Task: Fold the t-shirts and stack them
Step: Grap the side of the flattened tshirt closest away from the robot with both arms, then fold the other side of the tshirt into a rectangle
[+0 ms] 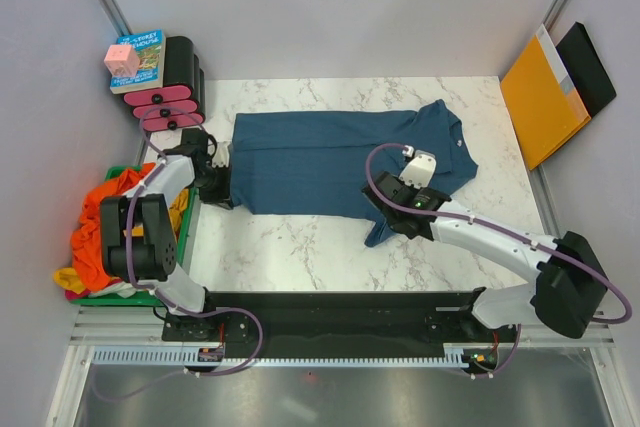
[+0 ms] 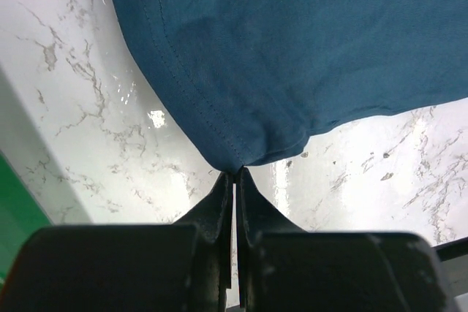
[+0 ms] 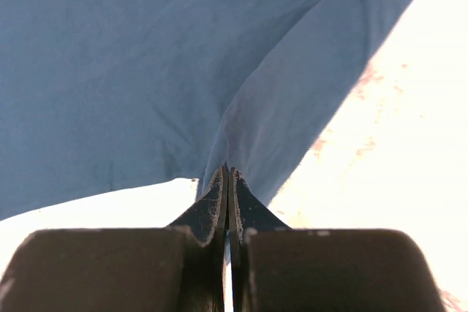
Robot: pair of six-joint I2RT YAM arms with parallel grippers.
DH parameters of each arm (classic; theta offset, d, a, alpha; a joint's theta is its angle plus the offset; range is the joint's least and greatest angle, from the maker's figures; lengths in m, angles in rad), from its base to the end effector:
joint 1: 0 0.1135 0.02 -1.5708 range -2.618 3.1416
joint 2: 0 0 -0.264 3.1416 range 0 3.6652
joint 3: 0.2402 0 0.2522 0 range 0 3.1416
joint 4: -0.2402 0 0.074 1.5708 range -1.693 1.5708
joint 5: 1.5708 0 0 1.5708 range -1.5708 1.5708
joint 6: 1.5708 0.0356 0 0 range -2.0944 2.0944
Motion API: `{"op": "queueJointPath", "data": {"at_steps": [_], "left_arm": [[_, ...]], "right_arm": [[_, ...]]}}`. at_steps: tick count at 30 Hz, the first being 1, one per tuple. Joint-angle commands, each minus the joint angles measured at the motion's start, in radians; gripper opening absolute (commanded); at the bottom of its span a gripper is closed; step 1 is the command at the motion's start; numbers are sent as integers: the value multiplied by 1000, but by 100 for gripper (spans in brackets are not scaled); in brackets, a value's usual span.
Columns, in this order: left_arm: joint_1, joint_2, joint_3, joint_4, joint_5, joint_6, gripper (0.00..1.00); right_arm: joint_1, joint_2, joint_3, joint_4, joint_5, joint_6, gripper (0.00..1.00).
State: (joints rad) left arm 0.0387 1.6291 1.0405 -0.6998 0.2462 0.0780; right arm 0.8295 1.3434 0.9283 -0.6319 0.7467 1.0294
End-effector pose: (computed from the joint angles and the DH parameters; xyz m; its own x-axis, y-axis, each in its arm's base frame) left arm 0.3028 0.0030 0.1867 -0.9544 0.0387 -0.2961 0.1050 0.9717 -0.2116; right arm 0.1927 0.1746 0.2401 -0.5686 0.3103 -0.7618 0.3403 0.9319 0.1255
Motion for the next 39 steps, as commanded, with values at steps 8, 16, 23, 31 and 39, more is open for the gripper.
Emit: {"op": "queueJointPath", "data": {"at_steps": [8, 16, 23, 31, 39], "left_arm": [[6, -233, -31, -23, 39, 35, 2], [10, -376, -27, -115, 94, 43, 2], [16, -433, -28, -144, 96, 46, 2], [44, -305, 101, -99, 77, 14, 2], [46, -85, 294, -47, 39, -7, 2]], "right_arm": [[57, -231, -52, -274, 100, 188, 0], [109, -322, 12, -477, 194, 294, 0], [109, -372, 64, -551, 262, 307, 0], [-22, -237, 213, -410, 324, 69, 0], [-303, -112, 283, -69, 172, -273, 0]]}}
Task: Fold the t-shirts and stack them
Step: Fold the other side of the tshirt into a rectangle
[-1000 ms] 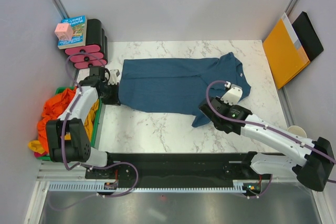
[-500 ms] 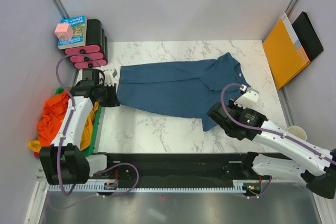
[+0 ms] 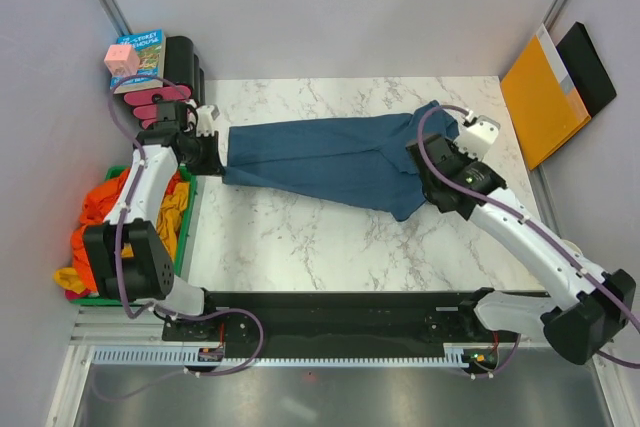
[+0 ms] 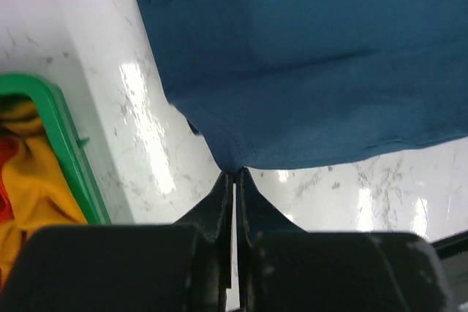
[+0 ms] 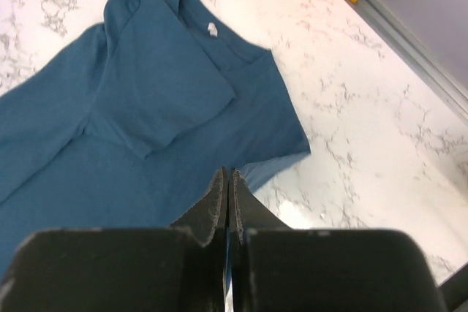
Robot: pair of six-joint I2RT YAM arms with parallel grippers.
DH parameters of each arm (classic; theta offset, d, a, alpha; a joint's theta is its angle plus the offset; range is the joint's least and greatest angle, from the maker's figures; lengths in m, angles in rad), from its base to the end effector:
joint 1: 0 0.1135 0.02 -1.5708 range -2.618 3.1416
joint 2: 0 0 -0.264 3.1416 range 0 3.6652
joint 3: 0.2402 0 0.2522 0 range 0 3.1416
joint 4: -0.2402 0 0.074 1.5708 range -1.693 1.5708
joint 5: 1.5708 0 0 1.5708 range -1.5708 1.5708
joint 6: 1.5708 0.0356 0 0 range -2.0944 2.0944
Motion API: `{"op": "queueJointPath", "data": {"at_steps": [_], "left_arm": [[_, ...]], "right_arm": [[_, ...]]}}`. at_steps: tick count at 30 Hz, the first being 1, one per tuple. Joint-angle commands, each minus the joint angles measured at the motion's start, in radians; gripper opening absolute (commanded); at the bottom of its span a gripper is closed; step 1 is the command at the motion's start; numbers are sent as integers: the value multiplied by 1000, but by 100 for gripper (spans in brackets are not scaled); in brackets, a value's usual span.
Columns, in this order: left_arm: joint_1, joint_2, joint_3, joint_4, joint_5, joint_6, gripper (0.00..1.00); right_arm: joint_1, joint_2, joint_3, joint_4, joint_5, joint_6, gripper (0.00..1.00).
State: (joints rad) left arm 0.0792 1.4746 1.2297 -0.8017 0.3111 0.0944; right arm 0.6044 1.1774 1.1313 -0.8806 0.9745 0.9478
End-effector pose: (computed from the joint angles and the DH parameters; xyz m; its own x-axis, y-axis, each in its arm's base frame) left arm 0.3008 0.0129 0.2817 -0.8519 0.0224 -0.5233 0.1584 0.9633 -0.2166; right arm 0.2000 0.1023 0.3308 -0.3111 0.3395 -0.8877 0.5867 0.8034 0.1016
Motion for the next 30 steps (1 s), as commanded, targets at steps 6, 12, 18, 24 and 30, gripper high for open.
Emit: {"op": "queueJointPath", "data": {"at_steps": [6, 12, 18, 24, 30], "left_arm": [[7, 199, 238, 61, -35, -42, 2], [7, 285, 310, 73, -63, -50, 2], [5, 343, 320, 88, -89, -58, 2], [7, 380, 318, 105, -109, -62, 2], [7, 435, 350, 116, -145, -55, 2]], "right_arm": [[-212, 208, 172, 311, -147, -300, 0], [-310, 415, 347, 381, -201, -363, 0], [-339, 649, 585, 385, -250, -431, 0], [-339, 813, 760, 376, -283, -483, 0], [-345, 915, 851, 367, -296, -497, 0]]}}
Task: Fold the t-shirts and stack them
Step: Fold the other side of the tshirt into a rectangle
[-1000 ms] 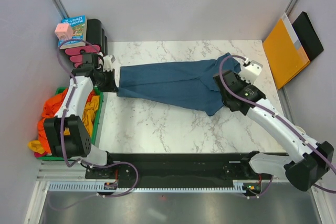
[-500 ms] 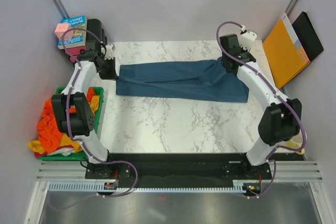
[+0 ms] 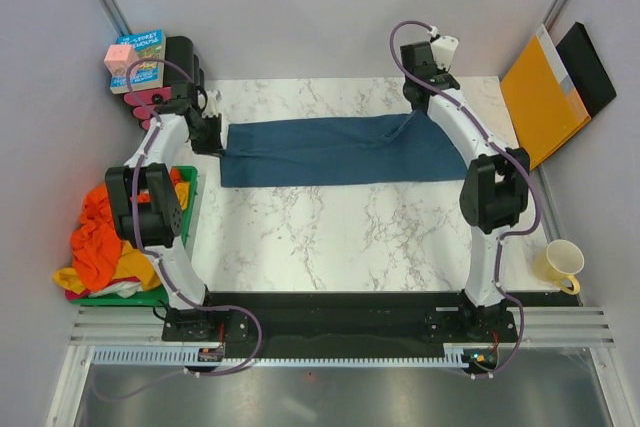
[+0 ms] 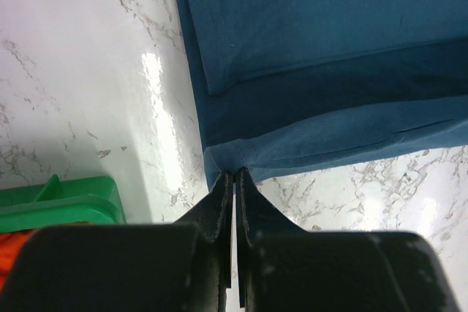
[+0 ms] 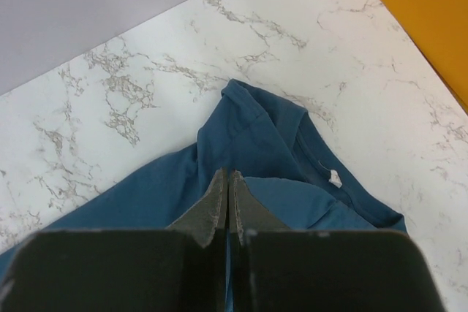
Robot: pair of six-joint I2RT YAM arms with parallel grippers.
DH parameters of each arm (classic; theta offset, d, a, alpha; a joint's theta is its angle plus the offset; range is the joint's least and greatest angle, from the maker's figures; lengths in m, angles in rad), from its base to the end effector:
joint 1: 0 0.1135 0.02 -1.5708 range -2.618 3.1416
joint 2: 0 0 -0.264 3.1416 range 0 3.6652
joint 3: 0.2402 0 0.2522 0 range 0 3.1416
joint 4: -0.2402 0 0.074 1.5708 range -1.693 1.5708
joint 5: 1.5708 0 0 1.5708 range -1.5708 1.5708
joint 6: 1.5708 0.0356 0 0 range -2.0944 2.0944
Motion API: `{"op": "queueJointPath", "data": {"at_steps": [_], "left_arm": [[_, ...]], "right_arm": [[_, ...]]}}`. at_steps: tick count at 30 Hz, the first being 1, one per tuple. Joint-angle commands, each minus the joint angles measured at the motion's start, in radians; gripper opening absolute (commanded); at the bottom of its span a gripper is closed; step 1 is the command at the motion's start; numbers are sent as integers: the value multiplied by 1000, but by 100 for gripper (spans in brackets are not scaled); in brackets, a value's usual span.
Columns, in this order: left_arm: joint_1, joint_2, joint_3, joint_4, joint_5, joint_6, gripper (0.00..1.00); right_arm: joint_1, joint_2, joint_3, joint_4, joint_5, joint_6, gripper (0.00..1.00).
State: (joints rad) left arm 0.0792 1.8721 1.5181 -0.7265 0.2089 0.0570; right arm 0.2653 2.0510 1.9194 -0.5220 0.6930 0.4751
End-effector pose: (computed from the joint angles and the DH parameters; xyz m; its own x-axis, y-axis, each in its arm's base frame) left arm 0.3995 0.0243 0.2410 -0.8769 -0.0137 -0.4805 0.0700 0.9853 -0.1558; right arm 0.4626 0.1021 0.3133 -0.3902 0.2587 -0.8837 0.5243 0.8514 0.0177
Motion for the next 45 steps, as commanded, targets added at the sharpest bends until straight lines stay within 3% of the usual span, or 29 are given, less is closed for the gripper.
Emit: {"op": "queueJointPath", "data": {"at_steps": [1, 21, 22, 24, 25, 26, 28, 29, 32, 34, 36, 37, 38, 39, 40, 42, 45], "left_arm": [[5, 44, 68, 41, -43, -17, 2], [-4, 277, 260, 39, -100, -19, 2], [-2, 280, 264, 39, -100, -20, 10], [-2, 272, 266, 41, -100, -25, 20], [-2, 265, 266, 42, -100, -38, 32], [-4, 237, 261, 44, -98, -42, 37], [-2, 199, 258, 53, -94, -48, 48], [-2, 178, 255, 56, -94, -48, 57], [-2, 105, 243, 58, -77, -46, 61], [-4, 68, 223, 55, -27, -46, 59], [-9, 53, 203, 53, 26, -46, 55], [-21, 58, 186, 50, 30, -46, 51], [-27, 64, 177, 49, 40, -46, 49], [-33, 84, 169, 47, 58, -46, 46], [-51, 96, 157, 41, 60, -46, 40], [-67, 127, 152, 35, 46, -36, 36], [-122, 185, 155, 21, 26, -28, 31]], "right_arm": [[-9, 49, 67, 10, -18, -21, 0], [-51, 288, 246, 30, -85, -20, 0], [-51, 296, 254, 33, -92, -23, 0], [-48, 296, 256, 45, -108, -26, 26], [-43, 288, 253, 50, -105, -27, 37], [-40, 256, 242, 74, -102, -30, 51], [-21, 201, 173, 115, -83, -55, 66], [-14, 136, 143, 155, -75, -61, 83], [3, 25, 44, 165, -78, -67, 87], [17, -21, -52, 165, -119, -47, 84], [32, -86, -188, 178, -171, -21, 69], [37, -121, -241, 219, -196, -10, 58], [44, -132, -288, 234, -197, 3, 36], [51, -135, -353, 243, -204, 13, 27], [52, -123, -371, 244, -219, 38, 12], [57, -98, -392, 241, -237, 52, 5], [60, -16, -361, 211, -271, 82, 2]]}}
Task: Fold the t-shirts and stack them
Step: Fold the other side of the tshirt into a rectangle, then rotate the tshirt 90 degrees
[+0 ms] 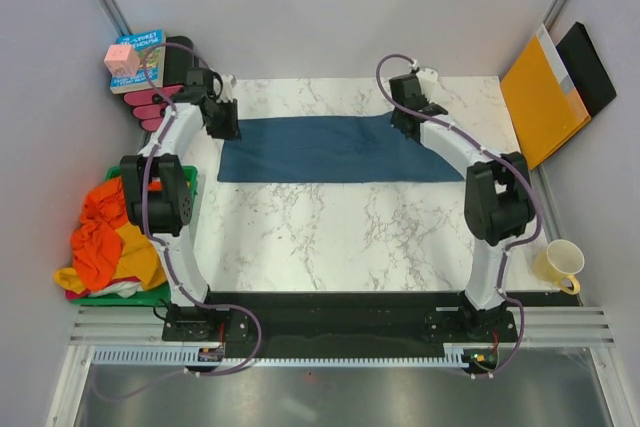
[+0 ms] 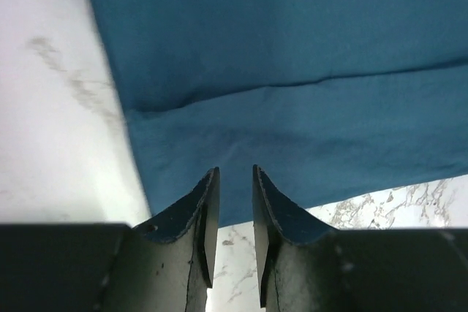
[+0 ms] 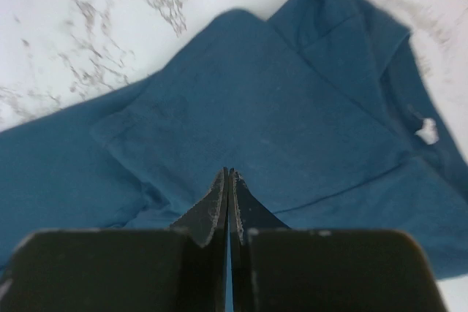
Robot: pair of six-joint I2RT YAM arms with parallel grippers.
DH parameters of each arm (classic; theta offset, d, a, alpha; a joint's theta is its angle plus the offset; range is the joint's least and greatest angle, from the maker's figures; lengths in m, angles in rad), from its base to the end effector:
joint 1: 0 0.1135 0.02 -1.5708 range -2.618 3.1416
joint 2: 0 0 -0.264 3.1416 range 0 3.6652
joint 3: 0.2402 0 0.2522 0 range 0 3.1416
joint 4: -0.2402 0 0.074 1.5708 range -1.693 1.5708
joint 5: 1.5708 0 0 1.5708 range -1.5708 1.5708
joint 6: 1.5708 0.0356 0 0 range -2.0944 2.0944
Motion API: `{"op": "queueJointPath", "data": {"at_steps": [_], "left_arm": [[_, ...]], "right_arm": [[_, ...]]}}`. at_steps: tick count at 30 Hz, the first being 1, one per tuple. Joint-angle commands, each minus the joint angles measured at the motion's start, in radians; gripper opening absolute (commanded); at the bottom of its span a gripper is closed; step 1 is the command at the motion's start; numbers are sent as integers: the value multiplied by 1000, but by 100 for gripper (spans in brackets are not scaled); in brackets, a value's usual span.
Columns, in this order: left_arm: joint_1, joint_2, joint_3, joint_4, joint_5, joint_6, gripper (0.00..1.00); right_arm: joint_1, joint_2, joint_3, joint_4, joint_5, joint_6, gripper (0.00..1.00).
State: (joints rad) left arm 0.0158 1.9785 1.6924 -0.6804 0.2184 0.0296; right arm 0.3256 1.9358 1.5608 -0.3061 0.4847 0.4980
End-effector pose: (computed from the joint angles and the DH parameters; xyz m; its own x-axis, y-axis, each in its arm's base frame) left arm 0.4385 -0.0008 0.2548 -0.8192 0.0160 -0.5732 0.1320 0.9780 -0.1614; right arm 0.4280 0.1270 0.2598 -0.4955 0.2788 -0.8227 0.3376 0.9344 0.1133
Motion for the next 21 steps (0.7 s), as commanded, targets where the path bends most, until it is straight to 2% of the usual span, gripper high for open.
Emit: {"op": "queueJointPath", "data": {"at_steps": [1, 11, 21], "left_arm": [[-71, 106, -16, -28, 7, -2, 30], [-70, 218, 32, -119, -54, 6, 30], [-68, 266, 44, -173, -73, 32, 31]], "right_arm": [[-2, 115, 8, -22, -67, 72, 1], [-5, 201, 38, -122, -60, 146, 0], [-5, 157, -79, -177, -37, 162, 16]]}}
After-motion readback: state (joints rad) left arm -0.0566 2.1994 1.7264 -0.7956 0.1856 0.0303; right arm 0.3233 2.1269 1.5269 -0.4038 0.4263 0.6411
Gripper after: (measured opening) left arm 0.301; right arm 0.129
